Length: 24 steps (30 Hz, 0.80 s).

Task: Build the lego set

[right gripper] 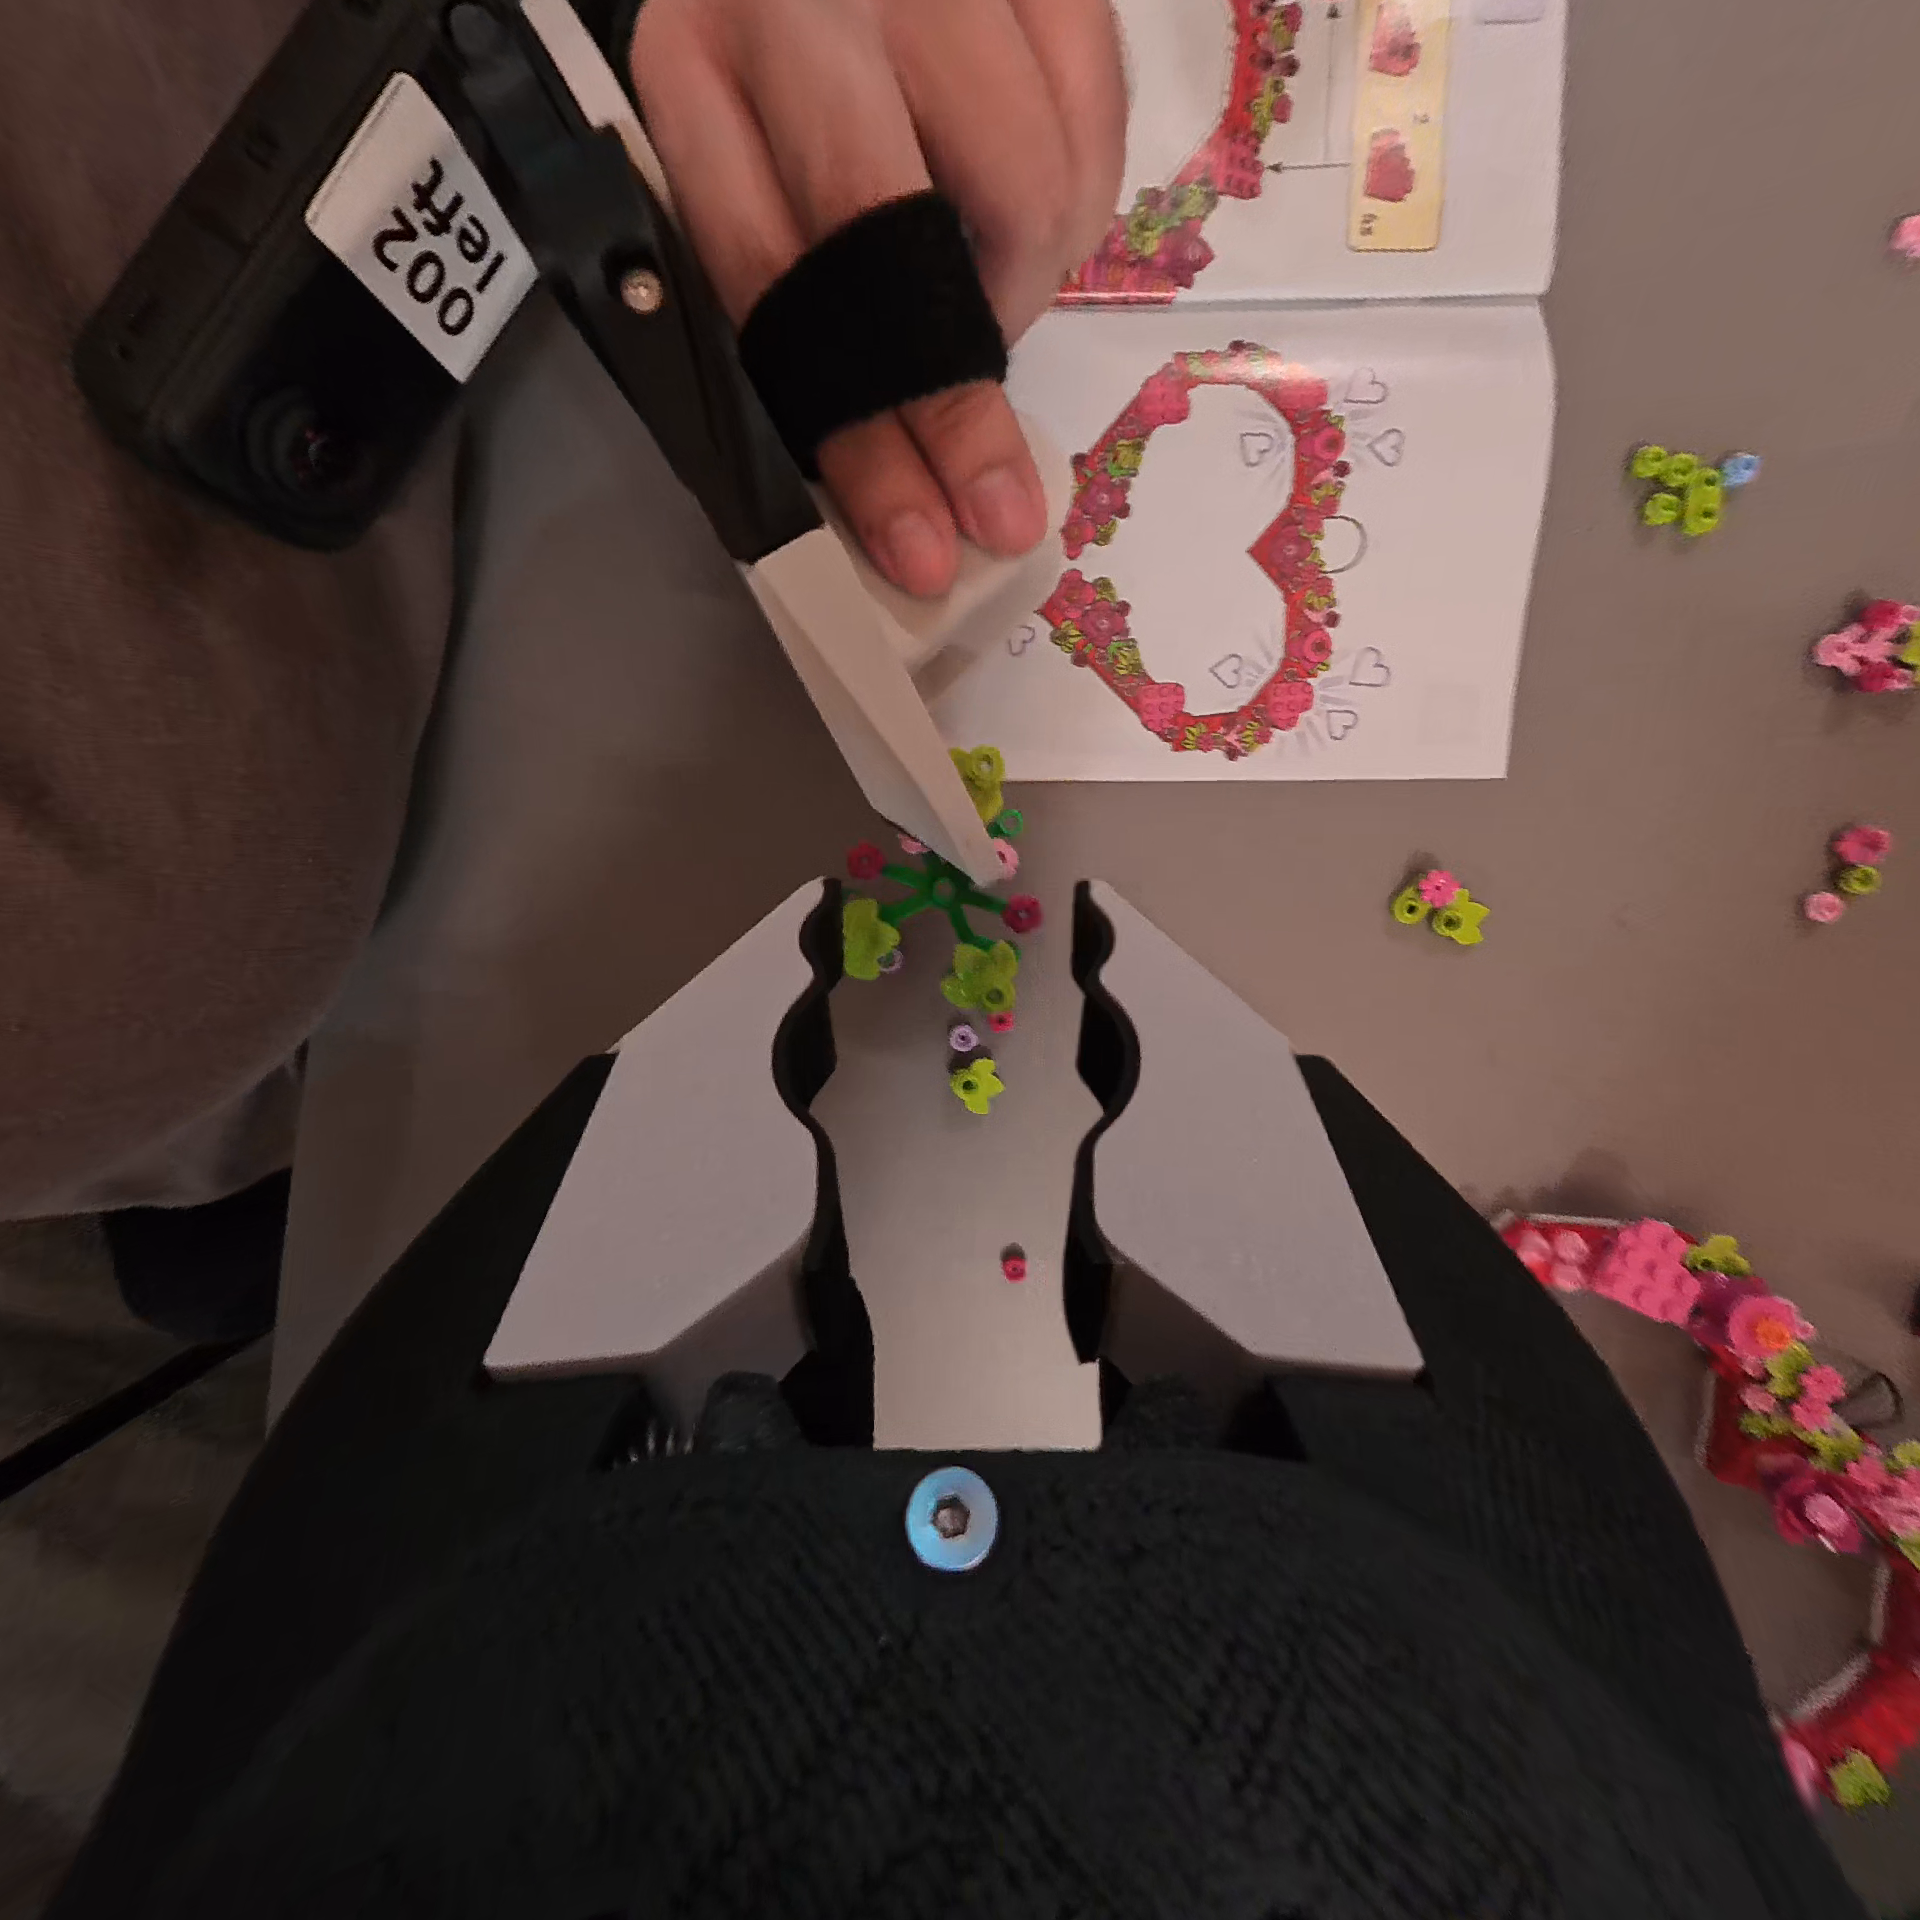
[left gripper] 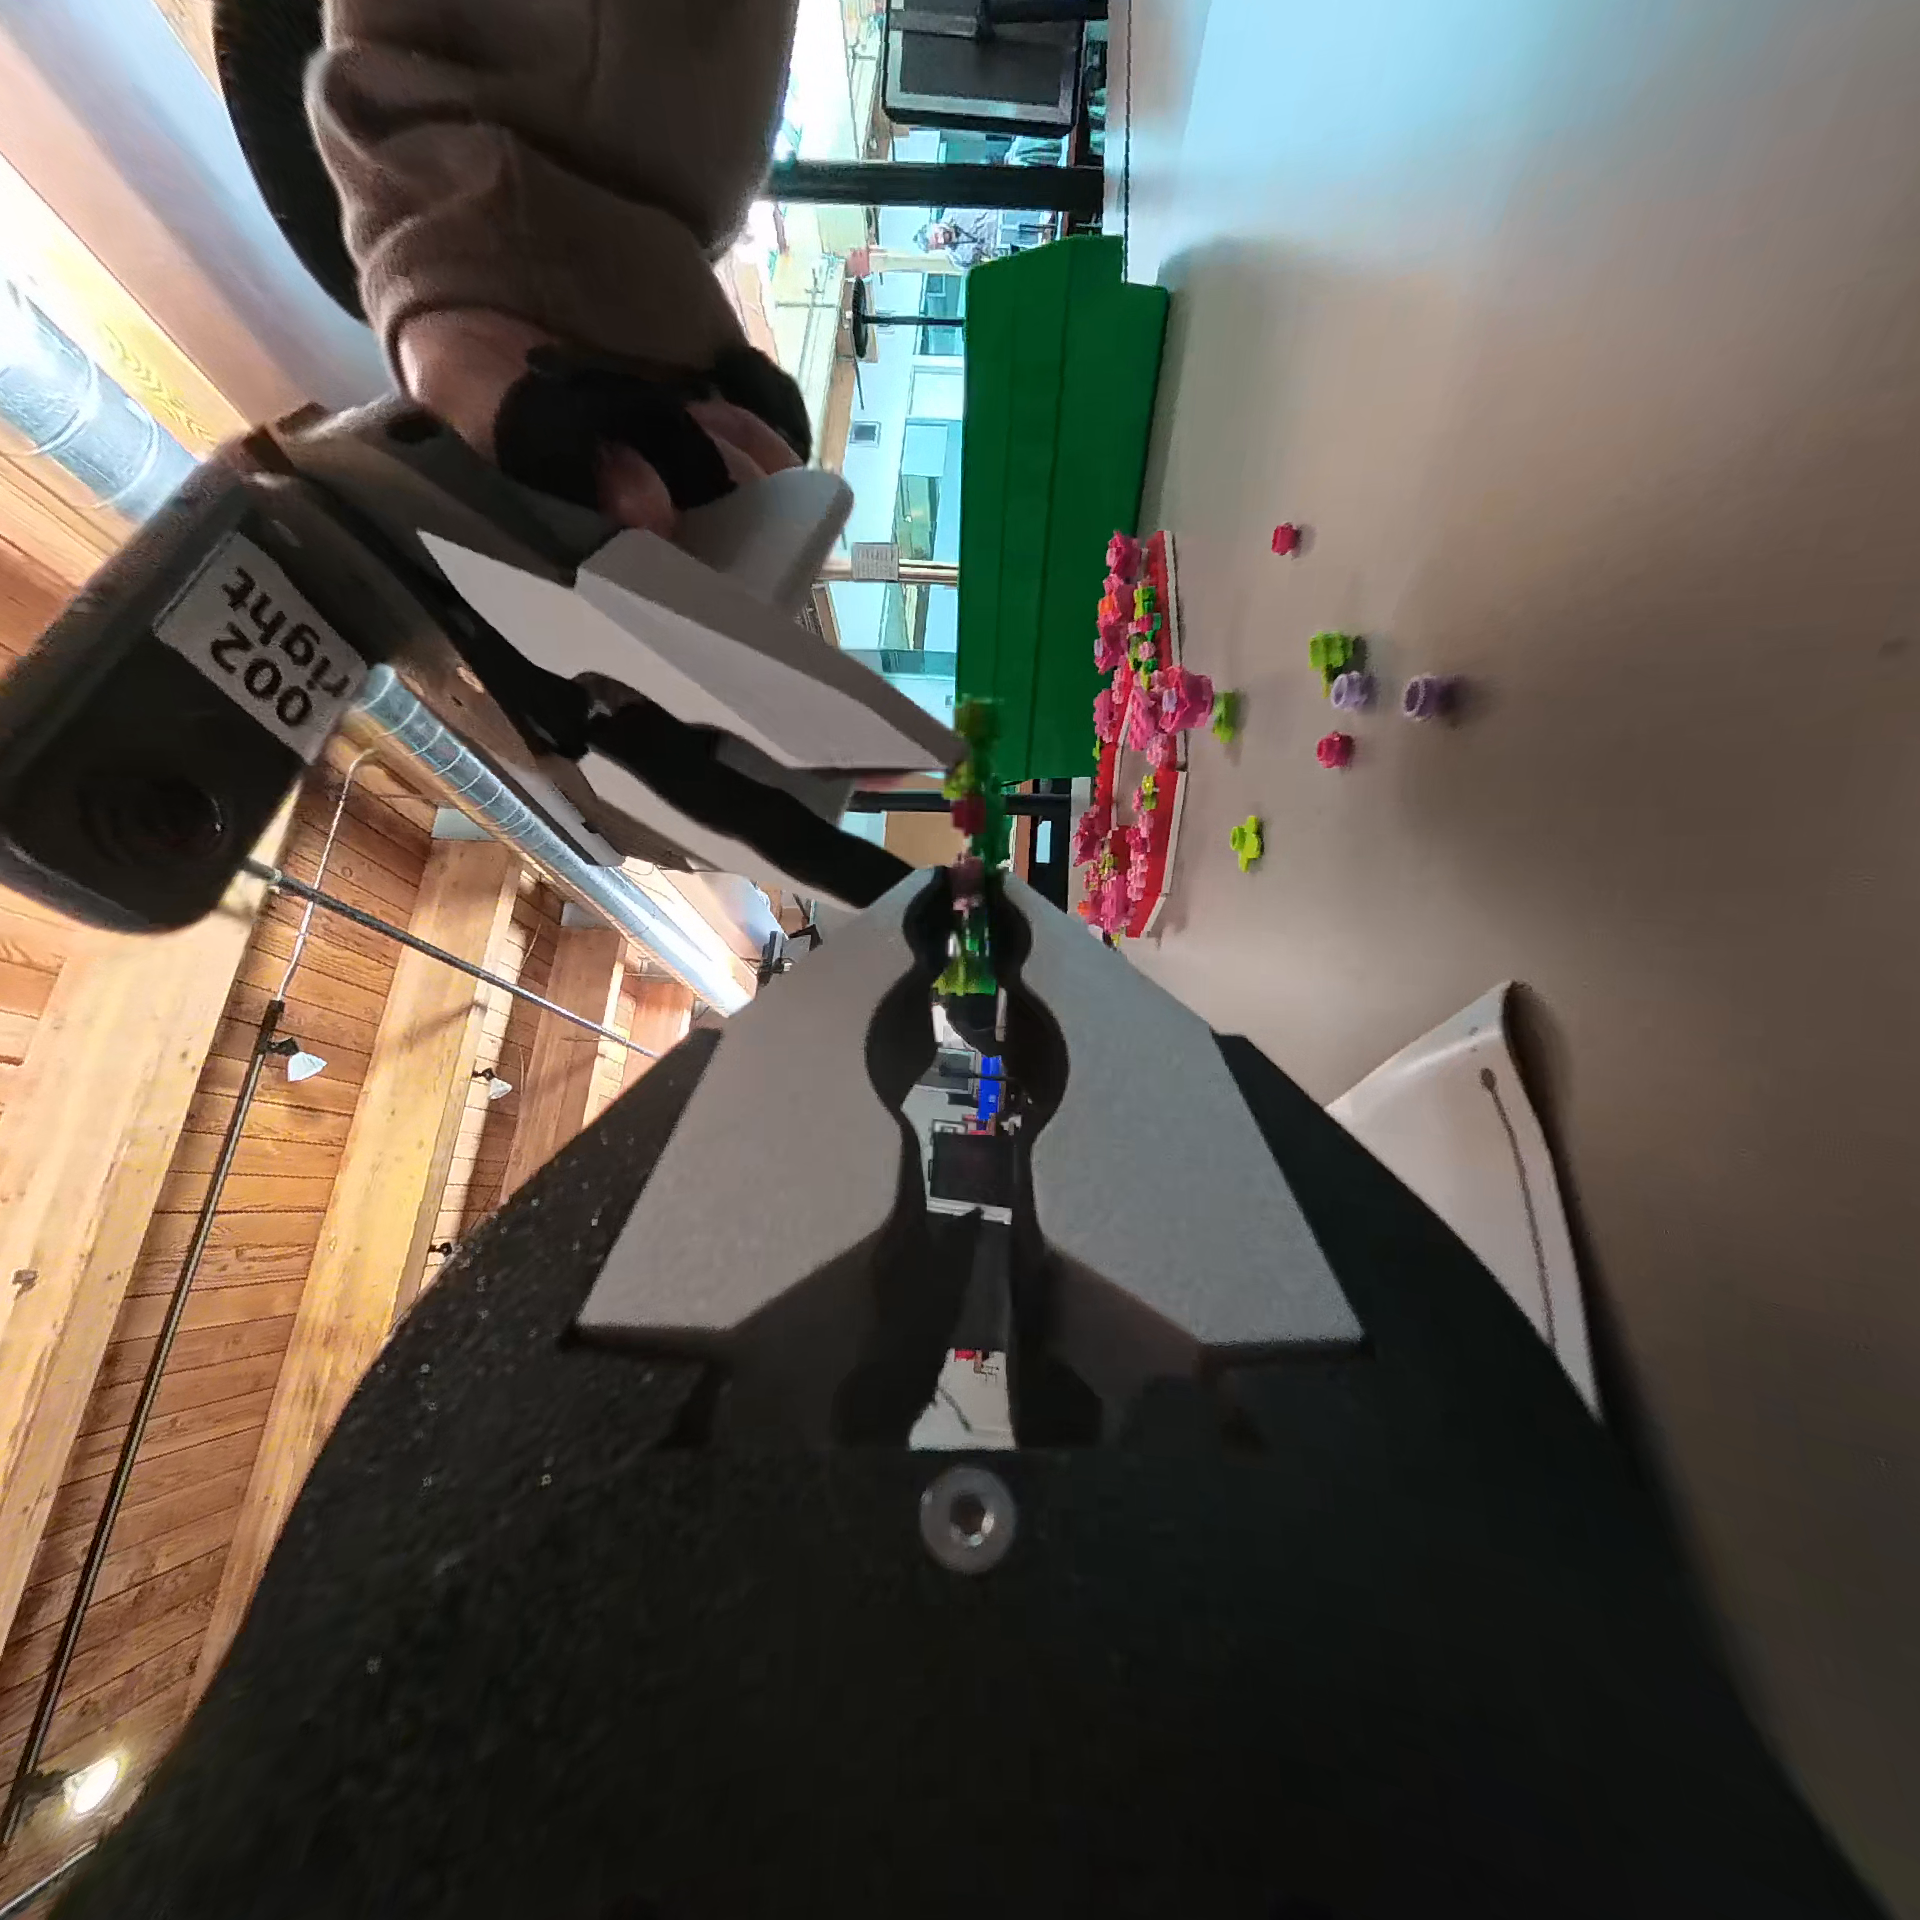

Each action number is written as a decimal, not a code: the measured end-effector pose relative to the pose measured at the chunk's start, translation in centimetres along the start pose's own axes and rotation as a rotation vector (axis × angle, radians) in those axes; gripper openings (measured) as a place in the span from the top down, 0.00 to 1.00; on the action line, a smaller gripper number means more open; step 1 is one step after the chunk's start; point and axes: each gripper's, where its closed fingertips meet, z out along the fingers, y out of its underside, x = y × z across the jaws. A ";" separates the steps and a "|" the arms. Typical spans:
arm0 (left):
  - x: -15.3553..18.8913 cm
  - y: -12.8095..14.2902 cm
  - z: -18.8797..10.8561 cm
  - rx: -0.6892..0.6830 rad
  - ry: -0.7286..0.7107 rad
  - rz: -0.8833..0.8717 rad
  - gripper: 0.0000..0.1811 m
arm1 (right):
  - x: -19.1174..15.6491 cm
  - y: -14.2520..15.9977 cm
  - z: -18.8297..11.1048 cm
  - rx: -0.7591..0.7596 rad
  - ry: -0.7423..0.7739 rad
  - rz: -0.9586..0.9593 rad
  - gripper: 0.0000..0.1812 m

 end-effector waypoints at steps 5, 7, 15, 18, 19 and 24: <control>0.5 0.1 0.0 -0.003 0.035 0.000 0.98 | 2.7 2.7 -3.4 0.026 0.199 0.068 0.74; 0.8 0.2 0.1 -0.007 0.061 -0.009 0.98 | 4.5 6.2 -4.3 -0.068 0.314 0.107 0.74; 1.9 0.1 0.0 0.006 0.138 -0.022 0.98 | 6.2 11.8 -1.2 -0.179 0.292 0.129 0.82; 2.2 0.0 -0.1 0.011 0.158 -0.029 0.98 | 6.9 12.2 -0.4 -0.208 0.251 0.151 0.83; 2.3 0.0 -0.1 0.012 0.164 -0.034 0.98 | 7.0 12.3 -0.1 -0.214 0.230 0.160 0.82; 2.3 -0.2 -0.3 0.025 0.178 -0.054 0.98 | 7.4 12.8 0.9 -0.248 0.160 0.201 0.84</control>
